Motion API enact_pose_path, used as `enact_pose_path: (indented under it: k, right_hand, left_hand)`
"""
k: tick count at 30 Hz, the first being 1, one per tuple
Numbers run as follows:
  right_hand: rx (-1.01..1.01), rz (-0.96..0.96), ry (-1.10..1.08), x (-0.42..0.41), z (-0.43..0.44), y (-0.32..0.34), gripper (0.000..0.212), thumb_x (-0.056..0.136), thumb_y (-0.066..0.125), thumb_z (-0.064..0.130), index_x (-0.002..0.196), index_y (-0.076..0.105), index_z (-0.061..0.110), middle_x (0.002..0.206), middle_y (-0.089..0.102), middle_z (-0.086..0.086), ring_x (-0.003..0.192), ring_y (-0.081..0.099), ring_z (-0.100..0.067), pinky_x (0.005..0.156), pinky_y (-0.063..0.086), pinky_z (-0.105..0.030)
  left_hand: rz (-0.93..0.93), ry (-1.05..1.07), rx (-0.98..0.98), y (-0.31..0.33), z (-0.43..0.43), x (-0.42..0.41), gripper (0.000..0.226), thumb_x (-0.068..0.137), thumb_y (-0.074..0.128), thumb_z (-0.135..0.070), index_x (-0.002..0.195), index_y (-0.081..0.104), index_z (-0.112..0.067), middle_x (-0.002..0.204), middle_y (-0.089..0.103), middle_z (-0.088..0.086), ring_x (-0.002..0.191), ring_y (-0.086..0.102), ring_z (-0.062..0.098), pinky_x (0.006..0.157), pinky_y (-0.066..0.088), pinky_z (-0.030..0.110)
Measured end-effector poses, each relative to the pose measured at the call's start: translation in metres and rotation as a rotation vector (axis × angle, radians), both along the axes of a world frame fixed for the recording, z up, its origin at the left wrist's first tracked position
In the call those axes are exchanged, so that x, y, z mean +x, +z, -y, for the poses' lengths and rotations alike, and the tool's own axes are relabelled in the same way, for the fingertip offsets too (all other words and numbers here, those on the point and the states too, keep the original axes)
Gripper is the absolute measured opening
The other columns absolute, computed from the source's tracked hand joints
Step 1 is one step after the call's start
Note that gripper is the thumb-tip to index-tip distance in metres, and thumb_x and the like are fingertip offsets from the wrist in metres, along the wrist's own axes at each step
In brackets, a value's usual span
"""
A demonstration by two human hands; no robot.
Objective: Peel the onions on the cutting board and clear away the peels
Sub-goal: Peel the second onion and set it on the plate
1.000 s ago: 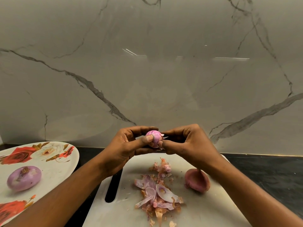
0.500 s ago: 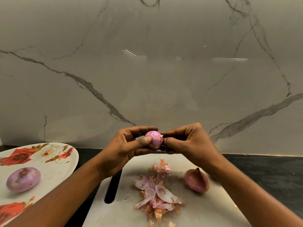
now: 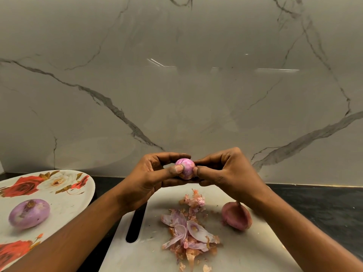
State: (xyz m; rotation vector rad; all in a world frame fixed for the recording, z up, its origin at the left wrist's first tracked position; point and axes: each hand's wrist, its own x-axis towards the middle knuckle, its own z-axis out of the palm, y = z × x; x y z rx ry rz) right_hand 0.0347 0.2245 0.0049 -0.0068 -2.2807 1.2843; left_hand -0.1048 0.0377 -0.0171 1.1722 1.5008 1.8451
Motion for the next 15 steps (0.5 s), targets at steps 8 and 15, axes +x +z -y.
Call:
enact_pose_path:
  k: [8, 15]
  right_hand:
    - [-0.039, -0.041, -0.042, -0.0018, -0.0006, -0.0007, 0.017, 0.096, 0.072, 0.004, 0.099, 0.084, 0.016, 0.084, 0.082, -0.002, 0.077, 0.081, -0.018, 0.073, 0.067, -0.031]
    - [0.054, -0.081, -0.052, 0.0015, 0.0028, -0.0016, 0.018, 0.089, 0.082, 0.023, 0.106, 0.083, 0.016, 0.086, 0.082, 0.003, 0.079, 0.080, -0.013, 0.071, 0.066, -0.028]
  left_hand:
    - [0.032, -0.017, 0.028, 0.0002, 0.0012, -0.0011, 0.041, 0.091, 0.070, -0.009, 0.132, 0.068, -0.003, 0.129, 0.072, 0.019, 0.117, 0.072, 0.039, 0.092, 0.063, 0.038]
    - [0.022, 0.107, 0.044, 0.0025, -0.0020, 0.0013, 0.047, 0.079, 0.078, -0.011, 0.125, 0.071, -0.005, 0.124, 0.075, 0.012, 0.107, 0.076, 0.036, 0.087, 0.064, 0.035]
